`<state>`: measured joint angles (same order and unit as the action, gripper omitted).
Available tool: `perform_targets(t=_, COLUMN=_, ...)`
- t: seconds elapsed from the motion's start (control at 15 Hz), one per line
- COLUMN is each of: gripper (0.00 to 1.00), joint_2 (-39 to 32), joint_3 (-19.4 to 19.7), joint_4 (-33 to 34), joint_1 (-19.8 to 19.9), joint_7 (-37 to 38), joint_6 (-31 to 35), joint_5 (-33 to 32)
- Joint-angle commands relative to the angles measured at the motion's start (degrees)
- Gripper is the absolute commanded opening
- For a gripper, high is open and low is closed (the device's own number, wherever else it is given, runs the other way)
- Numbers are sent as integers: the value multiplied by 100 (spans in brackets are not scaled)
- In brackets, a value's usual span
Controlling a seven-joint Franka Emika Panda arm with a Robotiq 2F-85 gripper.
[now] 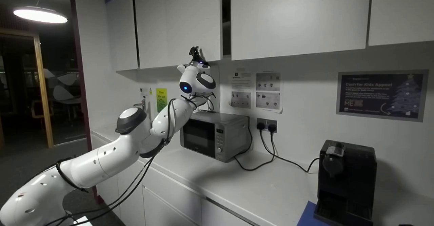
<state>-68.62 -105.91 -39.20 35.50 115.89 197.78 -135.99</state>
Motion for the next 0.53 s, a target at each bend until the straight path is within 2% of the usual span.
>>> perform_targets(t=0.0, gripper=100, joint_2=60, joint_3=-539, joint_4=-618, joint_1=188, joint_7=-165, joint_6=54, joint_5=-307)
perform_targets(t=0.47, gripper=100, joint_2=-96, joint_3=-739, joint_4=-1101, joint_1=466, joint_7=-44, joint_6=44, joint_5=-589)
